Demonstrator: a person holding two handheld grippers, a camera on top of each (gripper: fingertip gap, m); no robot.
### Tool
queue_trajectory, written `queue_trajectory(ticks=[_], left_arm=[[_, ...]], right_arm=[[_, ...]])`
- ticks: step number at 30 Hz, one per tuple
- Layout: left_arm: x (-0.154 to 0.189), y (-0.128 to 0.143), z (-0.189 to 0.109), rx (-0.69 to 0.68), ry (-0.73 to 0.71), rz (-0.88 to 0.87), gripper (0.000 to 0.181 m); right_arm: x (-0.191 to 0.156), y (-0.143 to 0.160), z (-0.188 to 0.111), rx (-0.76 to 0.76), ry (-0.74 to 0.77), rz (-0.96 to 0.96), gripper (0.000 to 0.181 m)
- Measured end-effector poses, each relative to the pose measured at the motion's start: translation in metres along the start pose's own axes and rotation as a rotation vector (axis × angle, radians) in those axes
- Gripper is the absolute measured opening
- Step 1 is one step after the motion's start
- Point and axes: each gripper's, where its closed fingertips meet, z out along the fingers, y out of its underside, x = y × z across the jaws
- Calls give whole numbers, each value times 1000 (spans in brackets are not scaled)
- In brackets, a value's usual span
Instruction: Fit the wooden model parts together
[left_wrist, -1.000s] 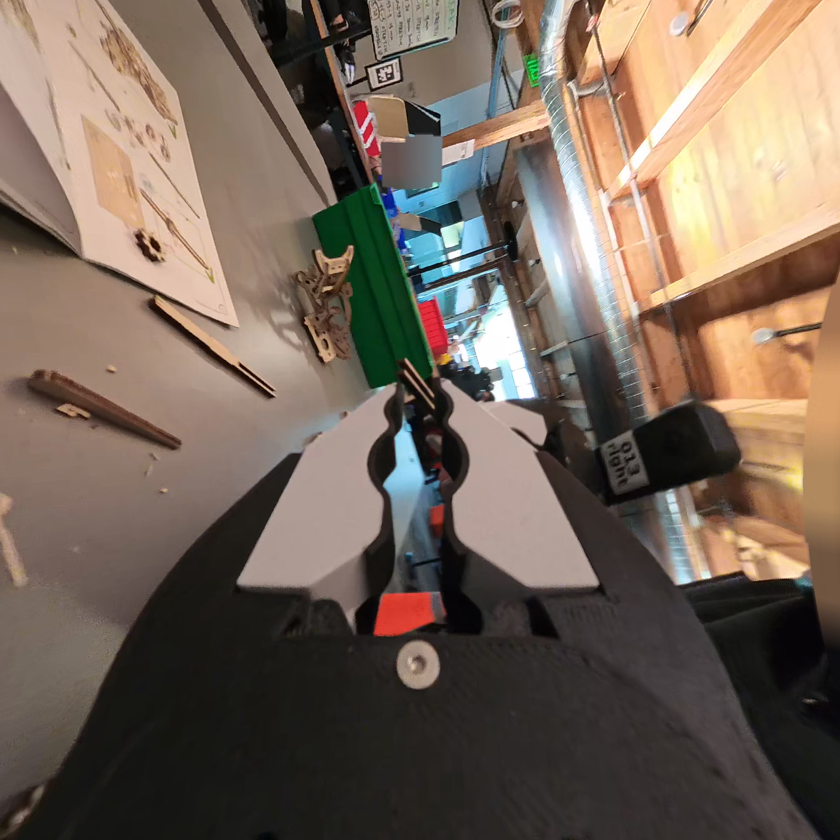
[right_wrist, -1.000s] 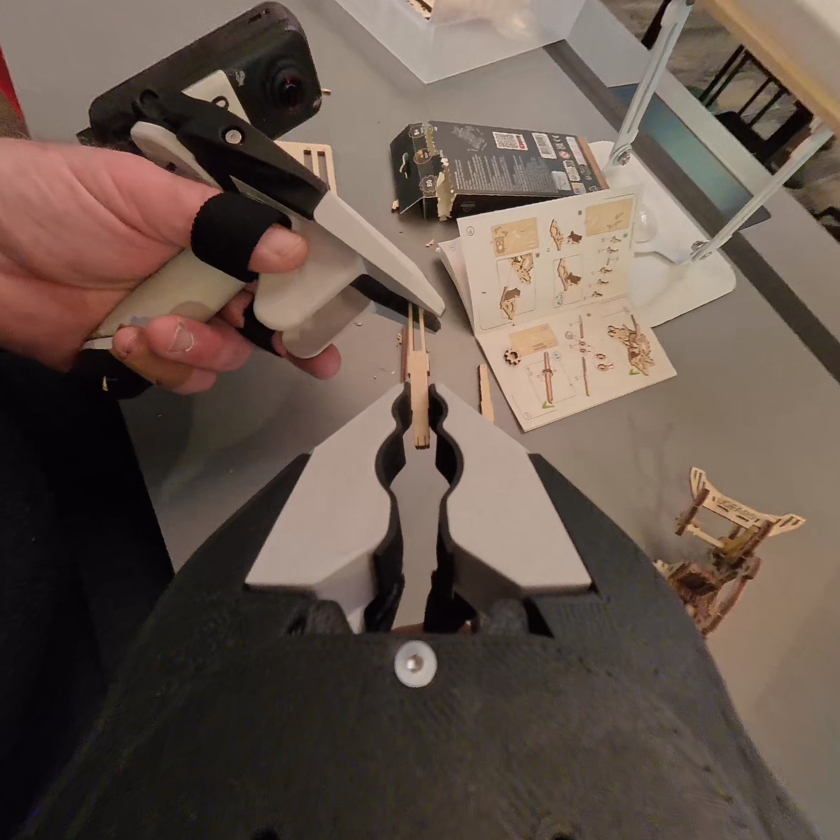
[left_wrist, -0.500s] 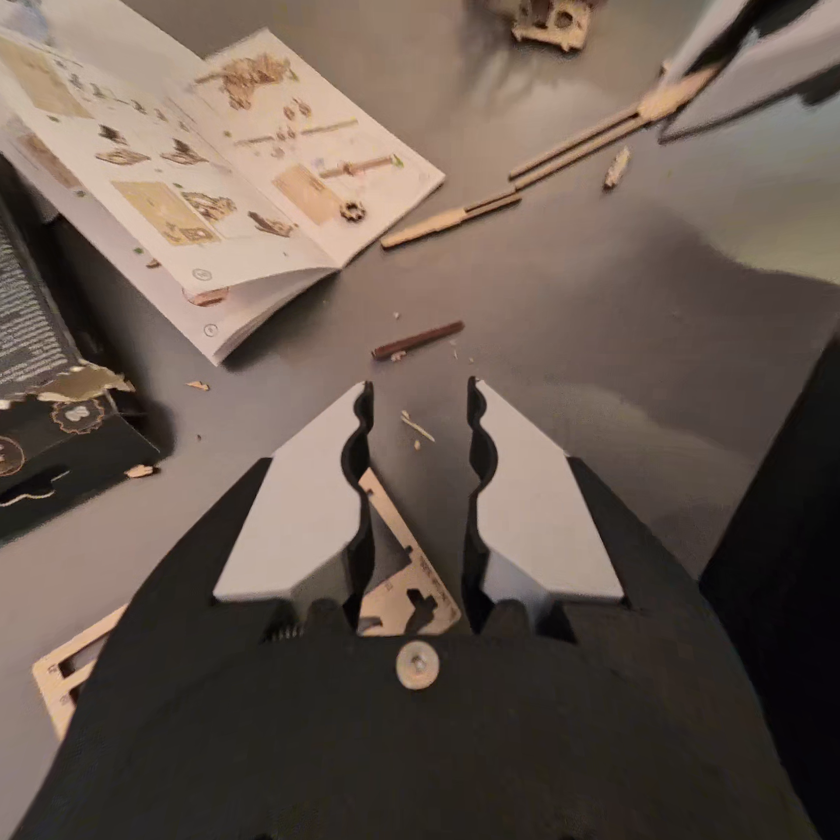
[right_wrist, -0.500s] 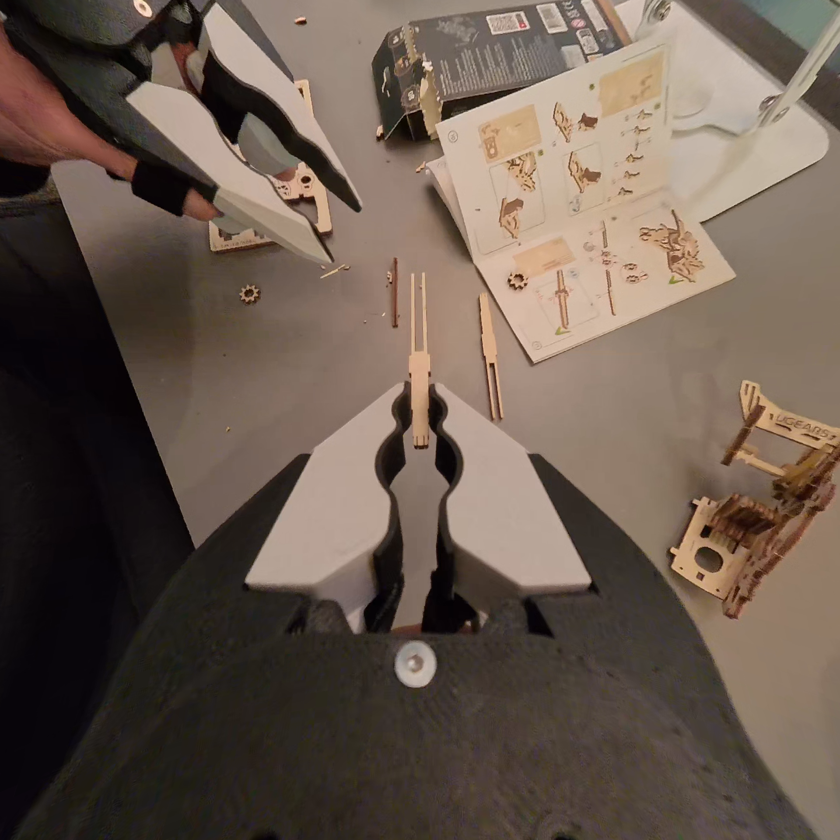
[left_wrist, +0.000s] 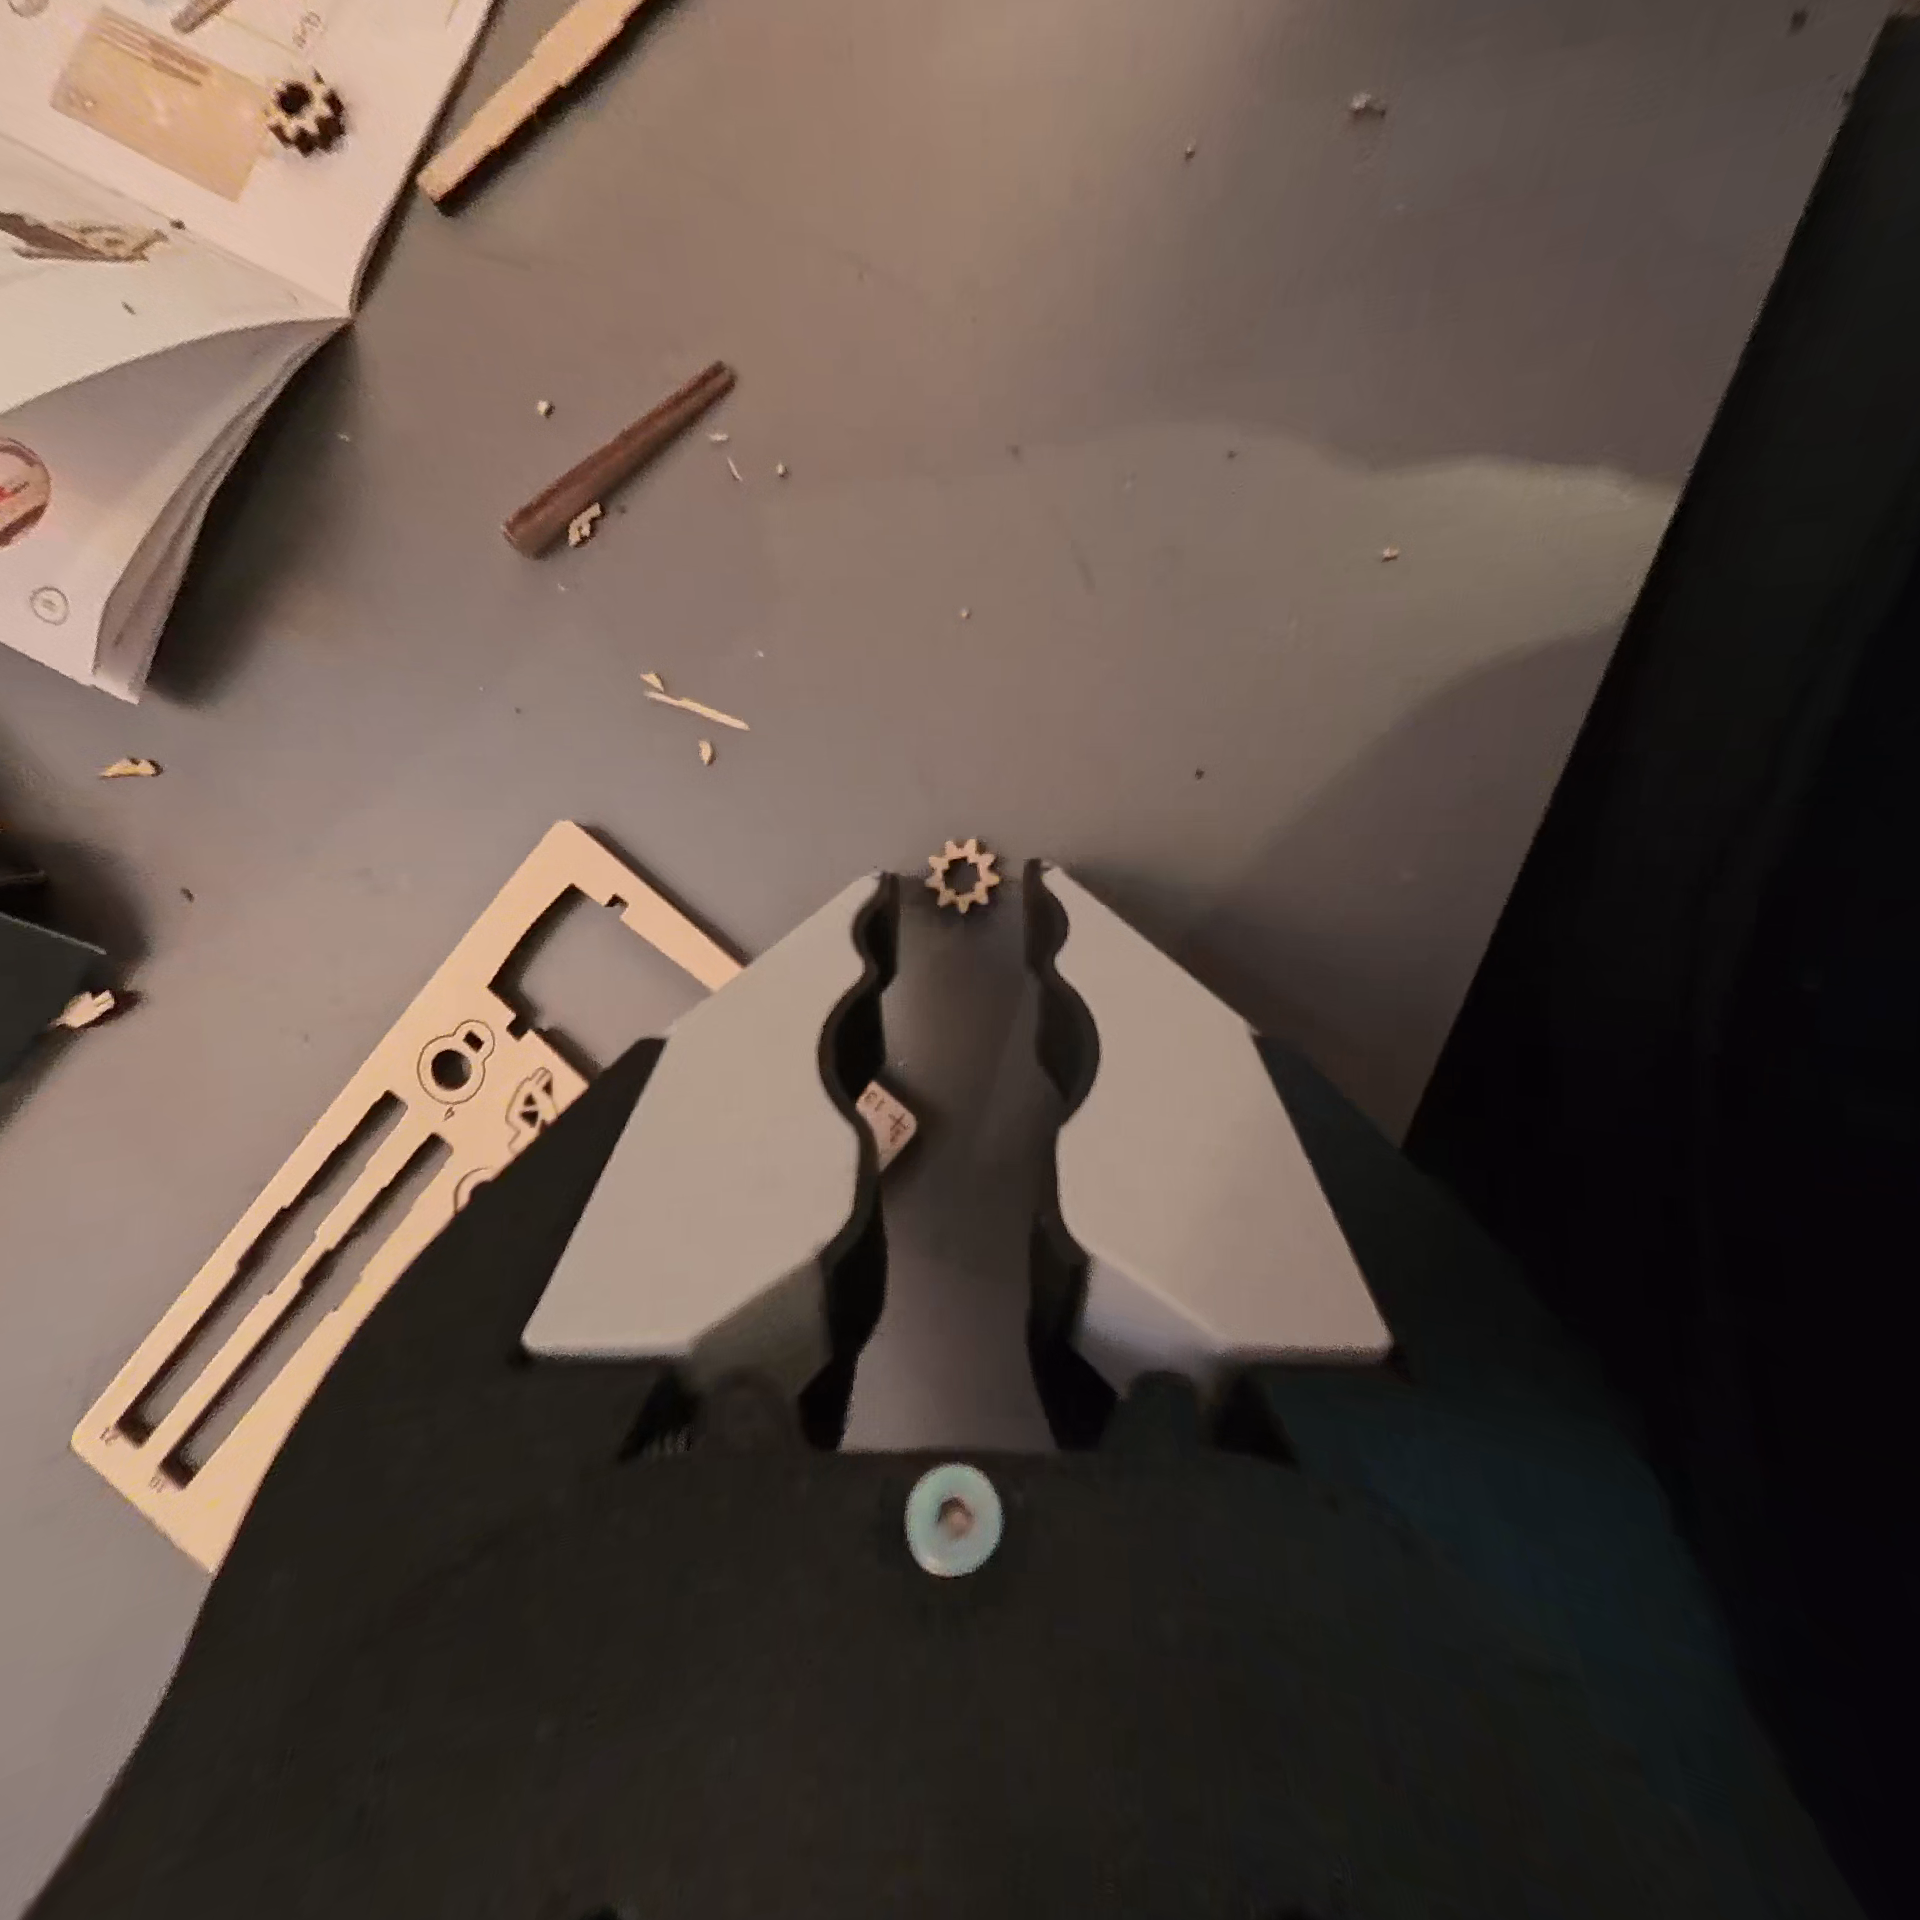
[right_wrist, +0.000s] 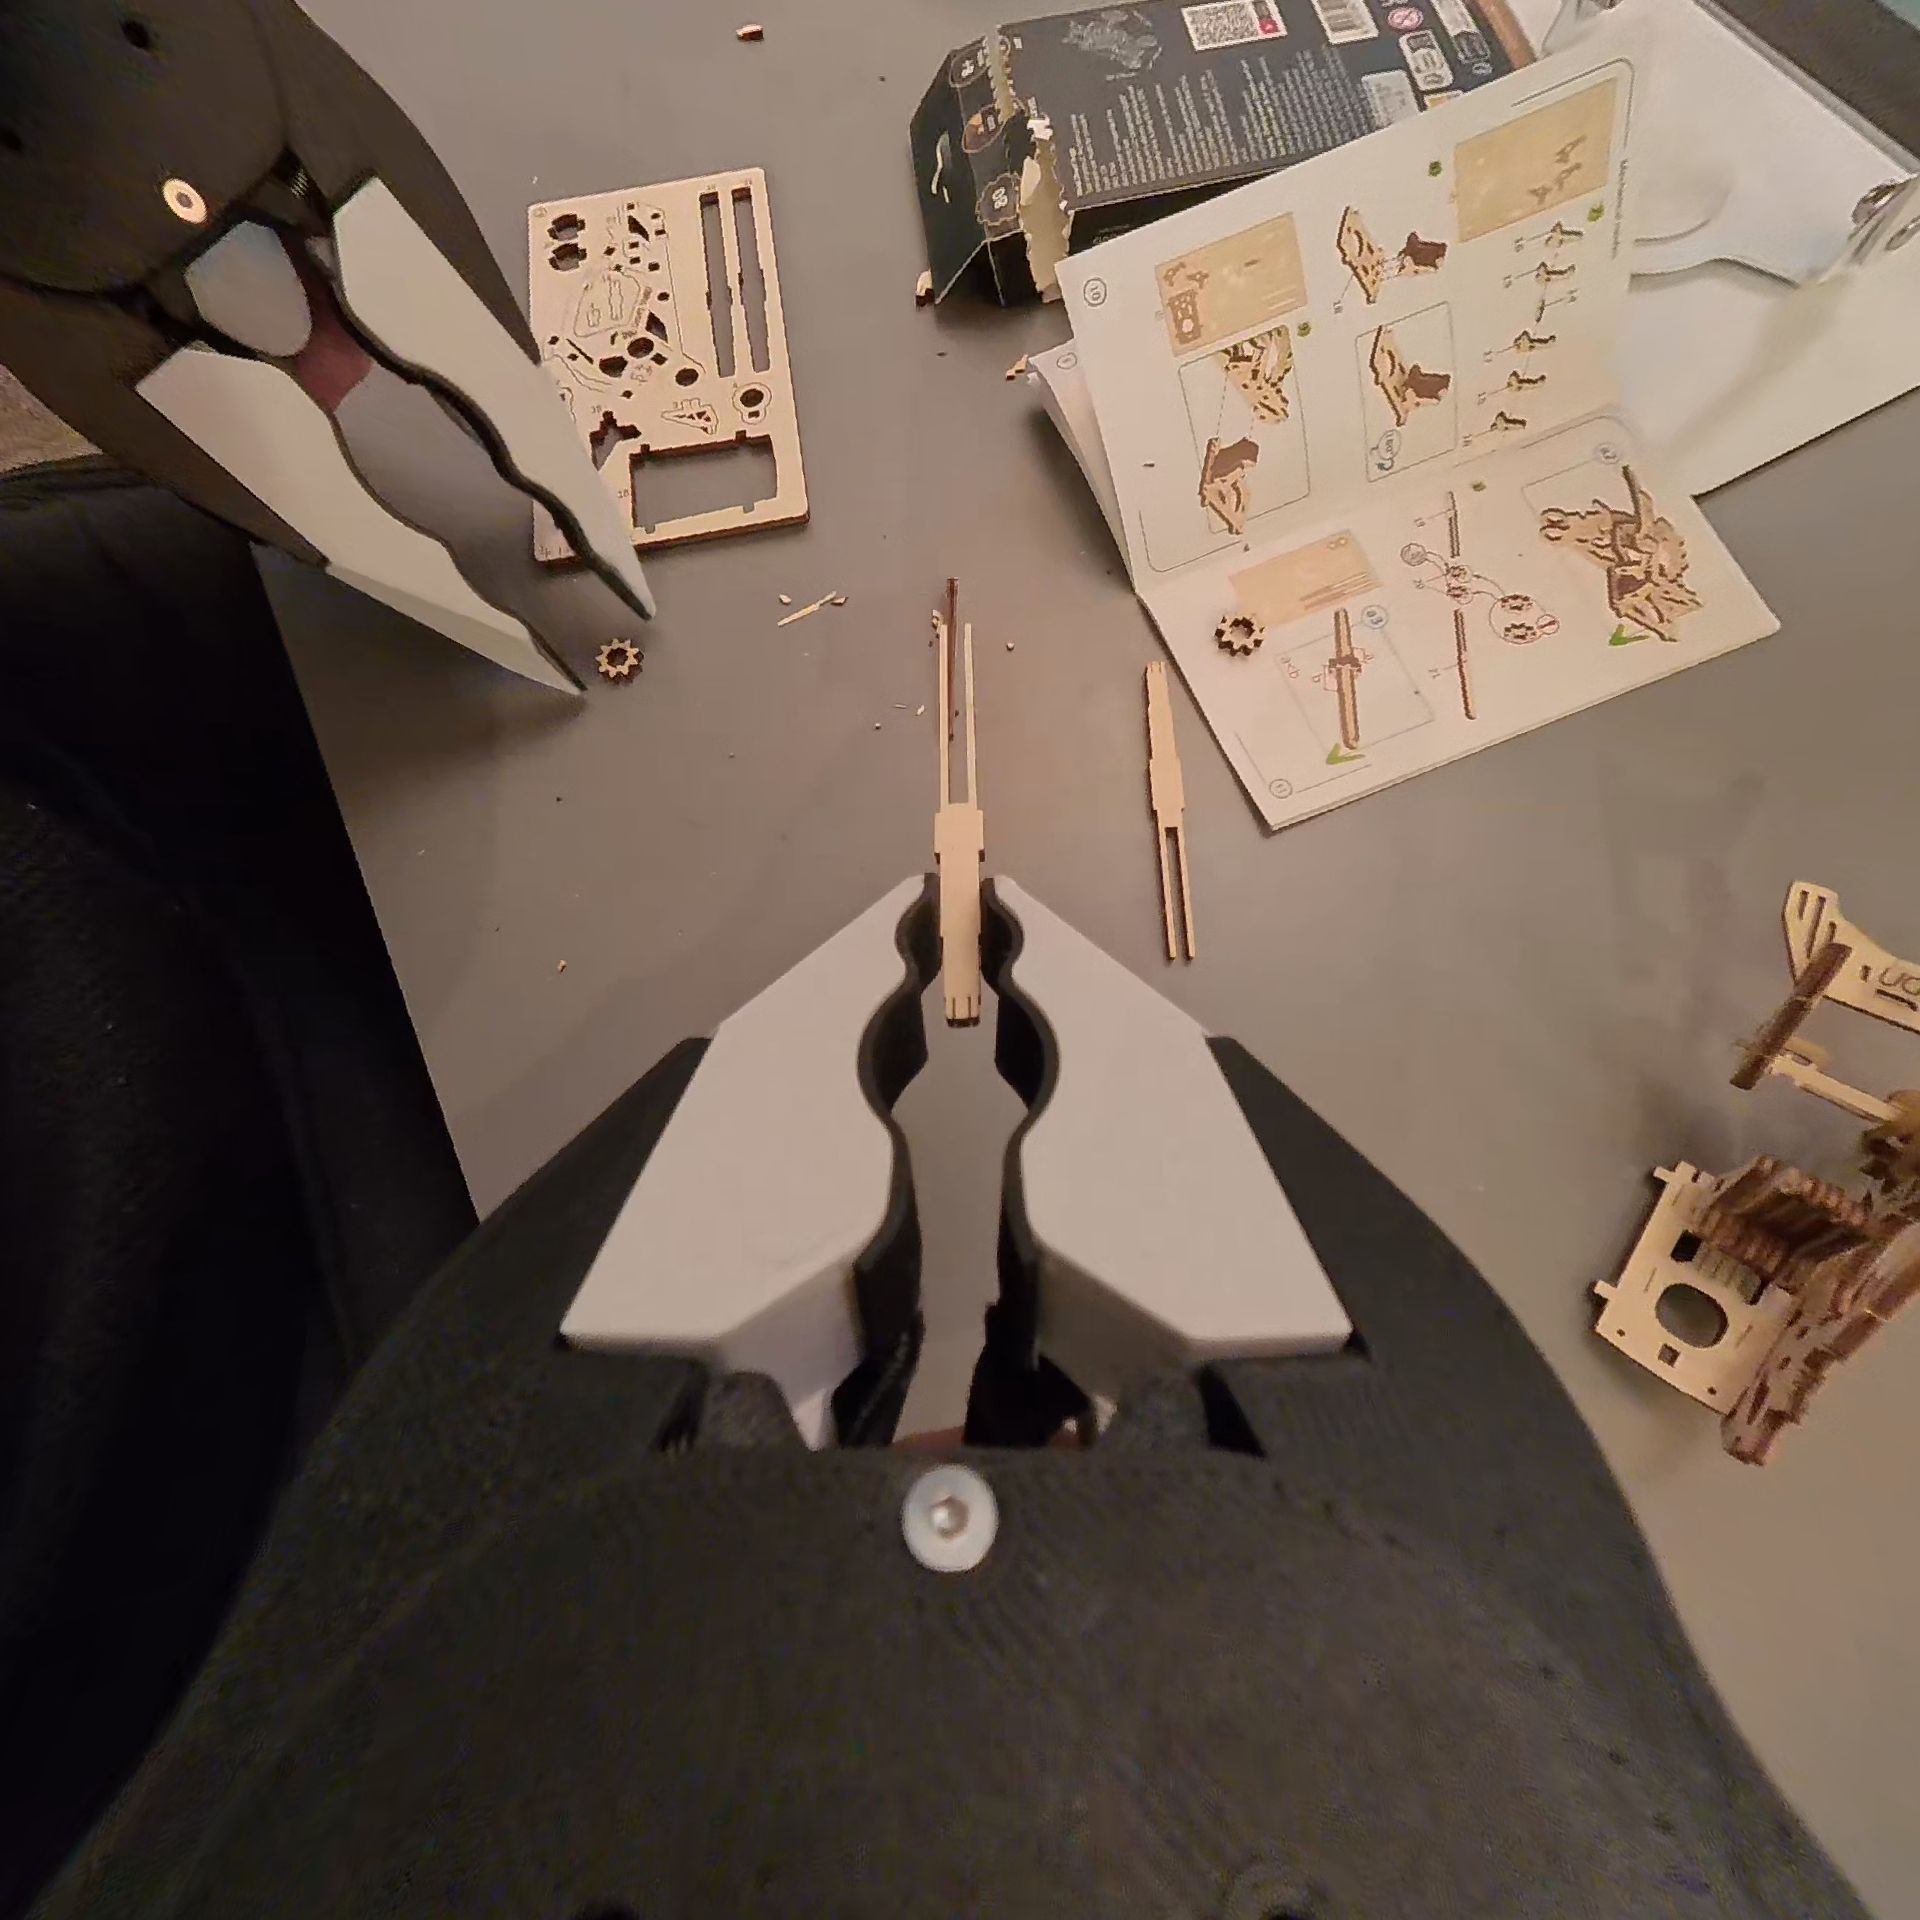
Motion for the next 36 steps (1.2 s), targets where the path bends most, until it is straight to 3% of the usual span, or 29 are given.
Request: queue_trajectory(ticks=[13, 24, 36], left_arm=[[-7, -13, 0, 112, 1, -124, 12], [-33, -91, -26, 579, 224, -498, 12], [-55, -138, -31, 903, 570, -805, 11]], right_arm=[[0, 2, 1, 2, -14, 10, 4], [3, 0, -1, 18, -13, 18, 4], [6, -10, -3, 92, -53, 79, 4]])
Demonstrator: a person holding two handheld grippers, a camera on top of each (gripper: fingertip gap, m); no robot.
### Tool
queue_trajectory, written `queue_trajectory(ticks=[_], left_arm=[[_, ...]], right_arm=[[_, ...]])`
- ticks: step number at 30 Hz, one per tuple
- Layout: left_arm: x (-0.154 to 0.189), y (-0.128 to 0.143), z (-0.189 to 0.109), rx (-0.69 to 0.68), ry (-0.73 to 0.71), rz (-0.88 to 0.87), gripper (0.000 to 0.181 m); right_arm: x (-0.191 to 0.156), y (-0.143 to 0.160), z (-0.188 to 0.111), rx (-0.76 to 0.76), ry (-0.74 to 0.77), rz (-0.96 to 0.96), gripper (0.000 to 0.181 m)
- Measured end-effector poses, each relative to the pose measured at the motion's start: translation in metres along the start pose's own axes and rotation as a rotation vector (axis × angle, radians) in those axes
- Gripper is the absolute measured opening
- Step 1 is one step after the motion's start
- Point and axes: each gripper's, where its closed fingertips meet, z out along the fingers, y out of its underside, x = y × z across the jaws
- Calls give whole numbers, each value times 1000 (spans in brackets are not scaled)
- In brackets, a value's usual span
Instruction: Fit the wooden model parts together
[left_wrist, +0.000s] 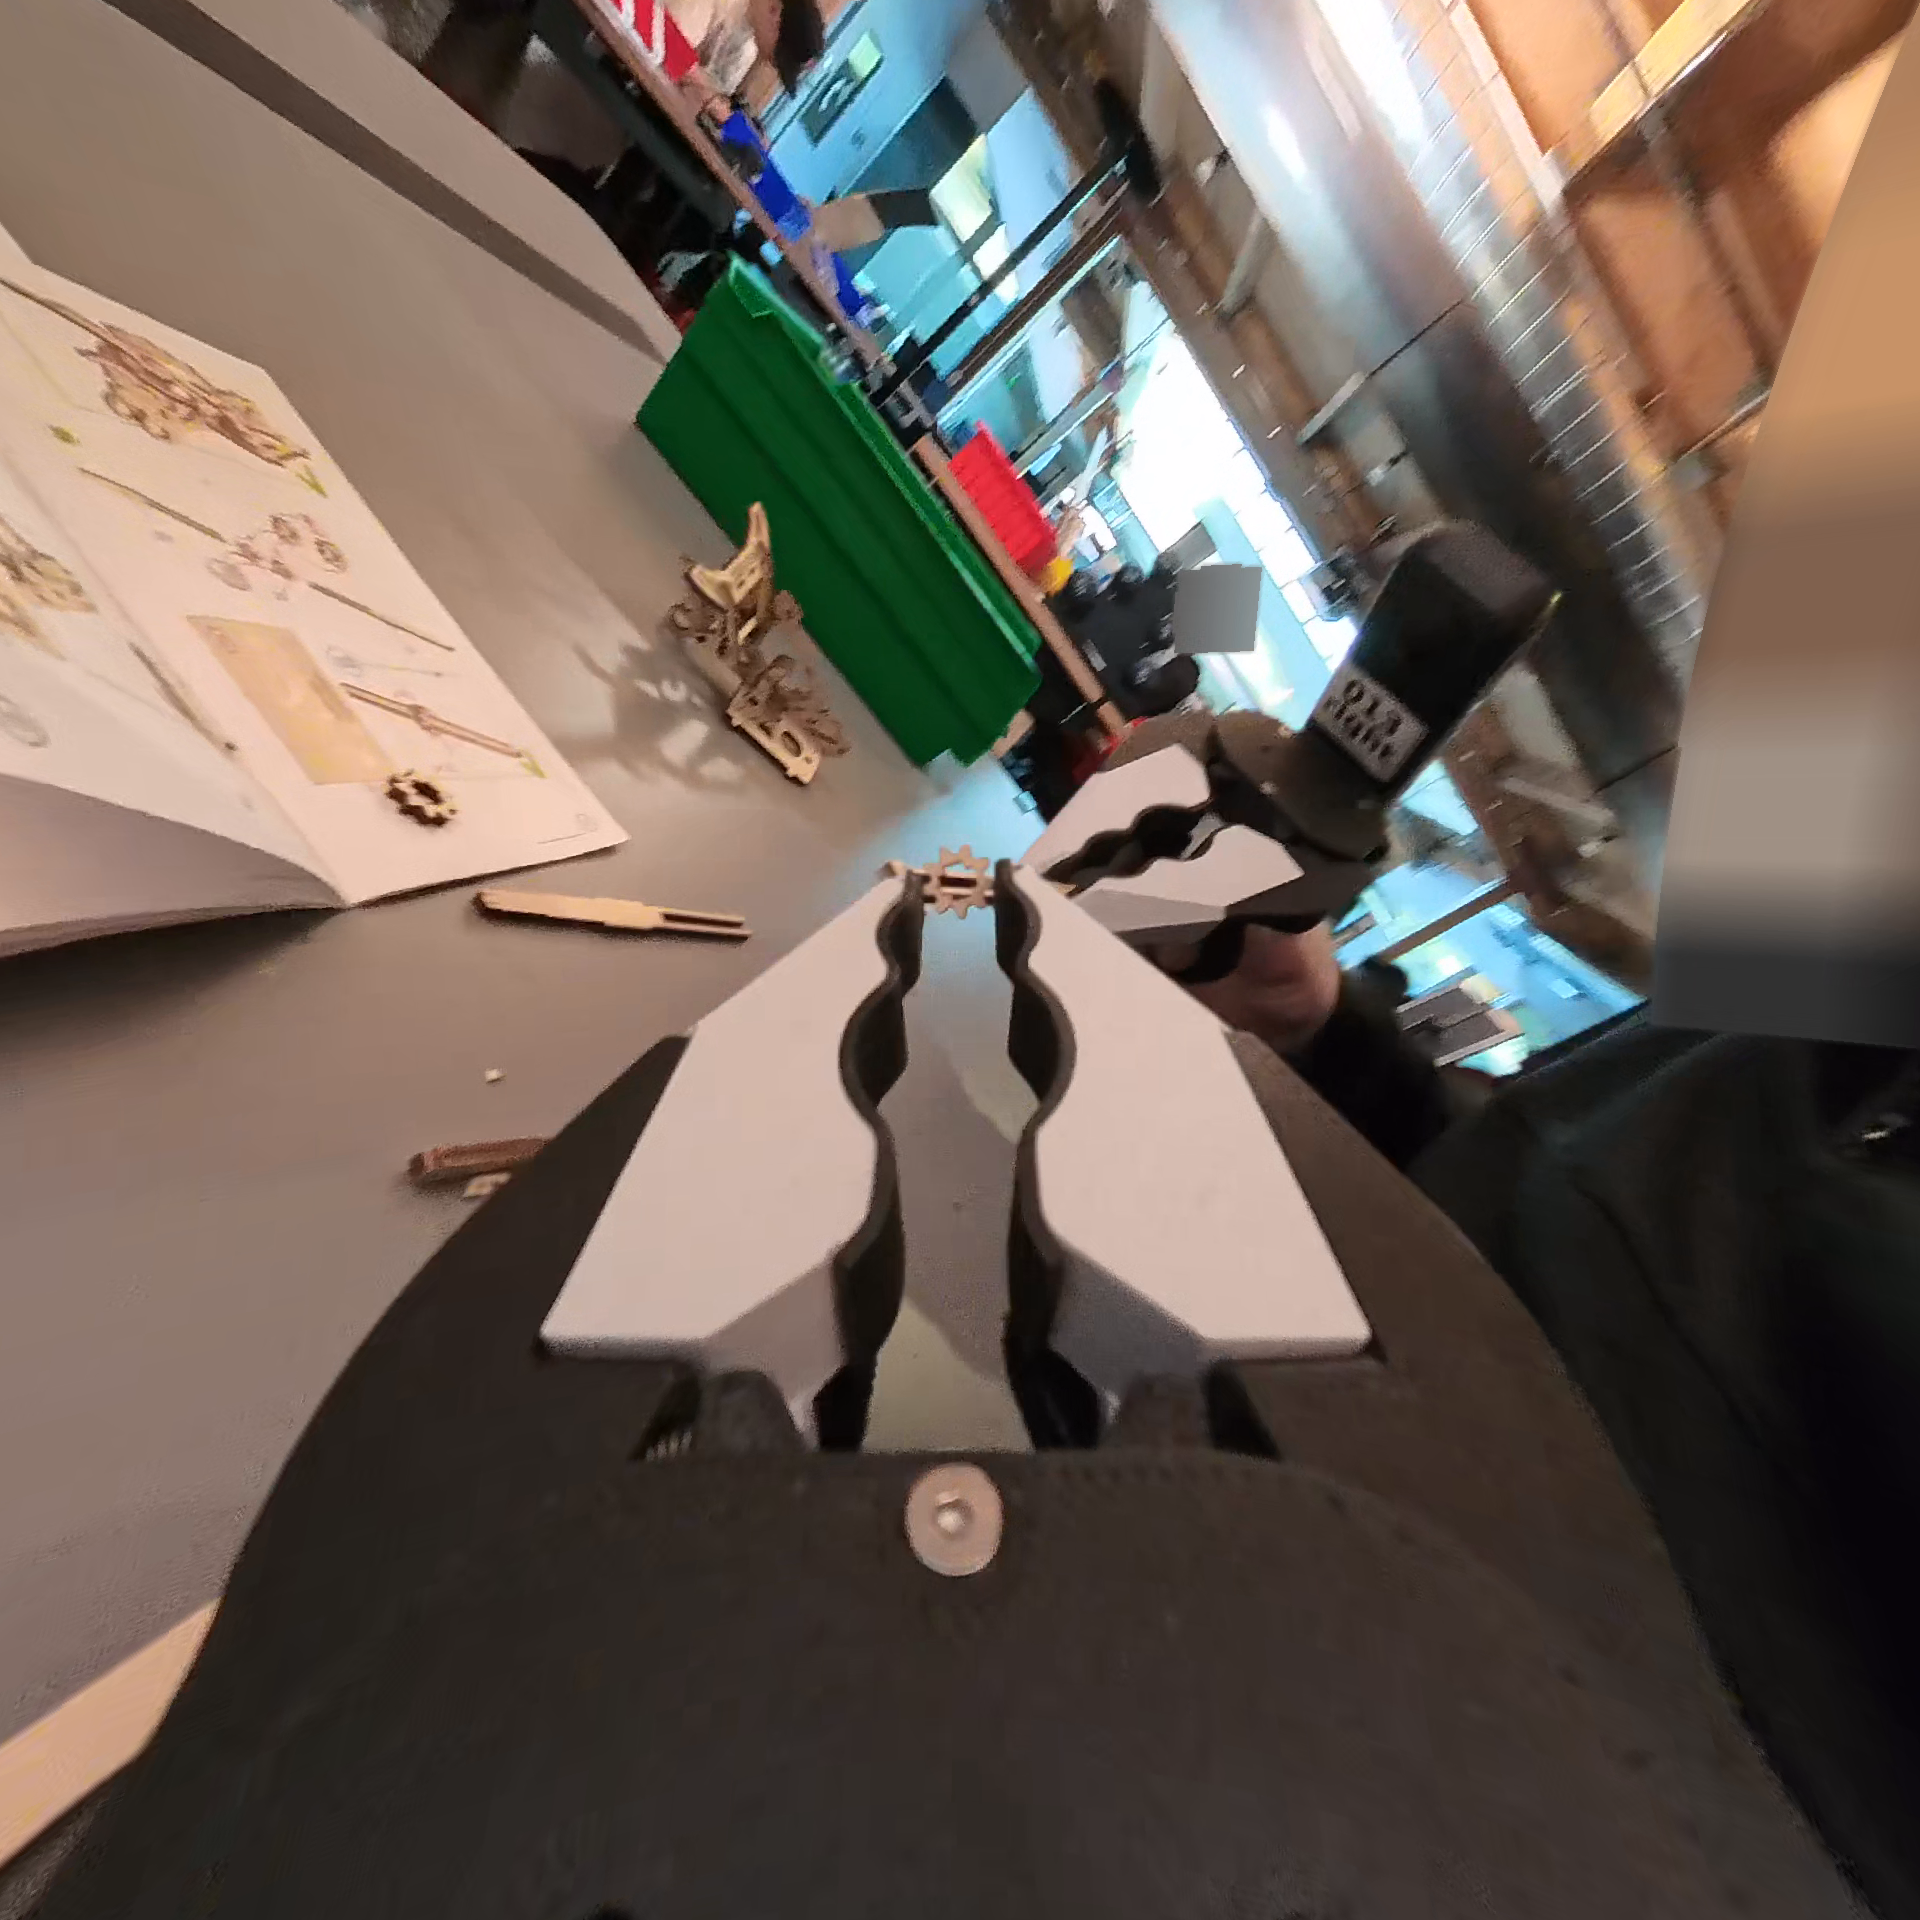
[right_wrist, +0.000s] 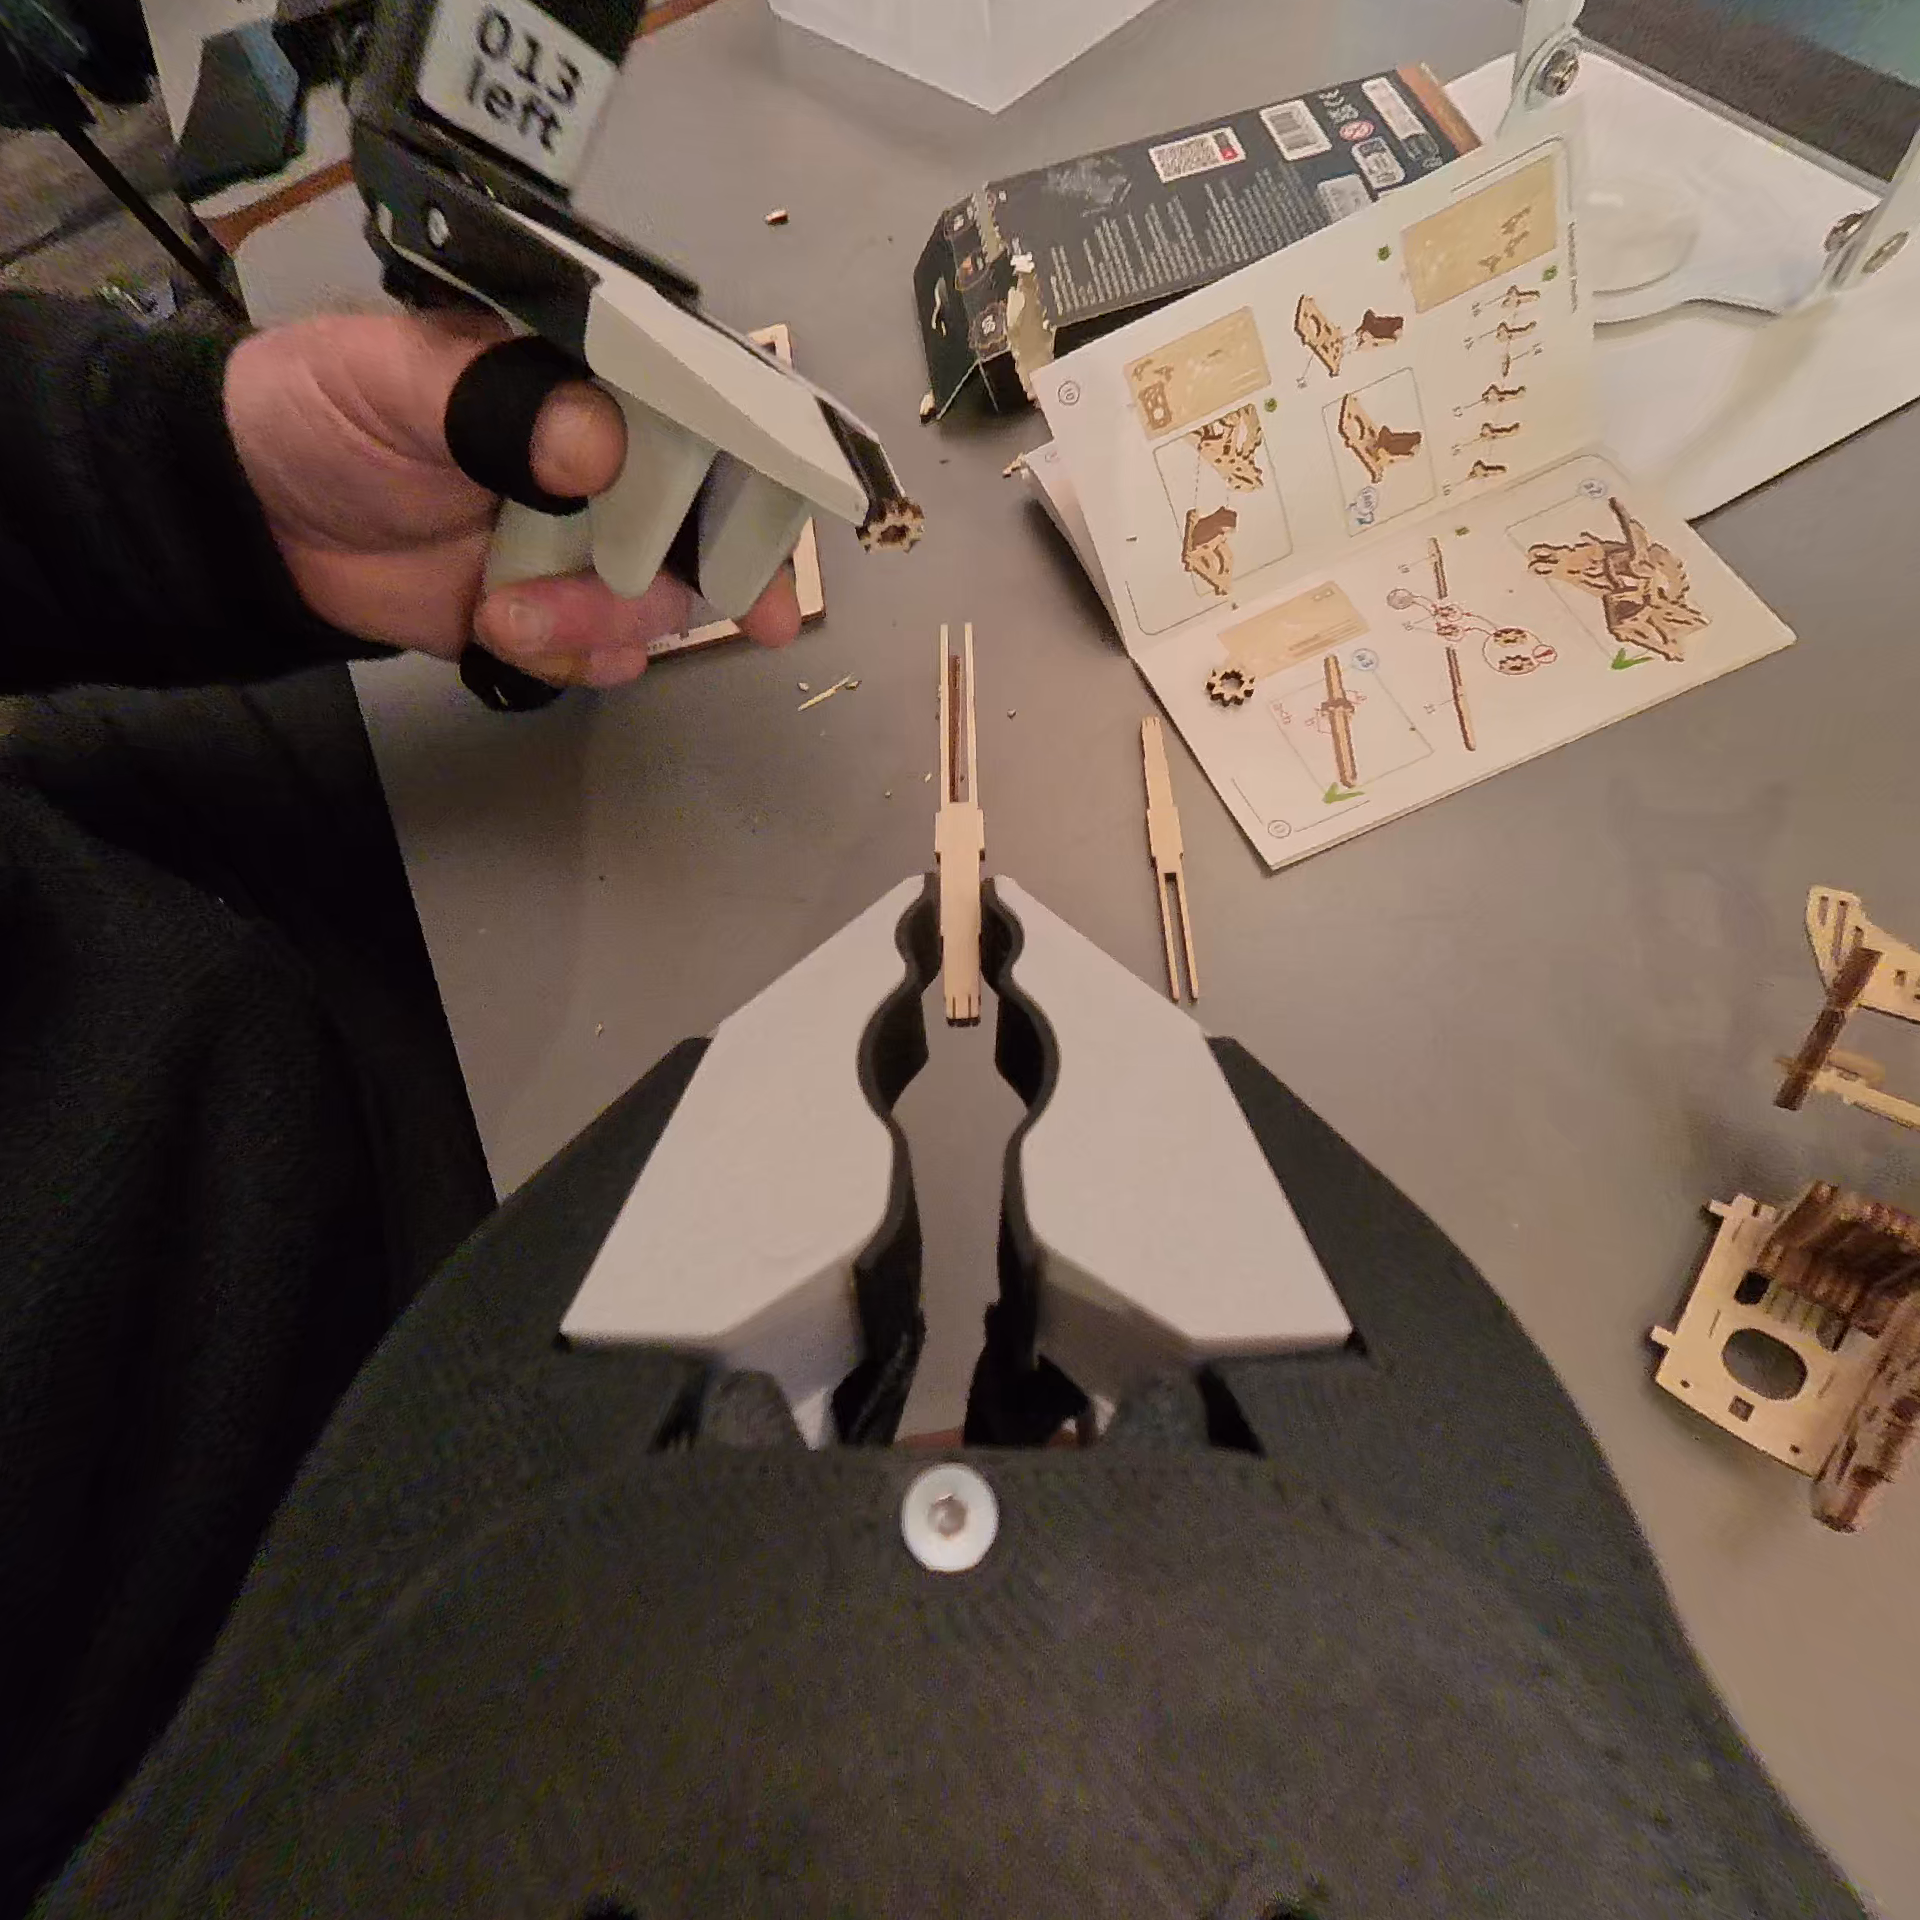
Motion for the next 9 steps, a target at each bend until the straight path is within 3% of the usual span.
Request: queue_trajectory(ticks=[9], left_arm=[[12, -12, 13, 170, 278, -310, 11]], right_arm=[[3, -14, -6, 62, -10, 35, 4]])
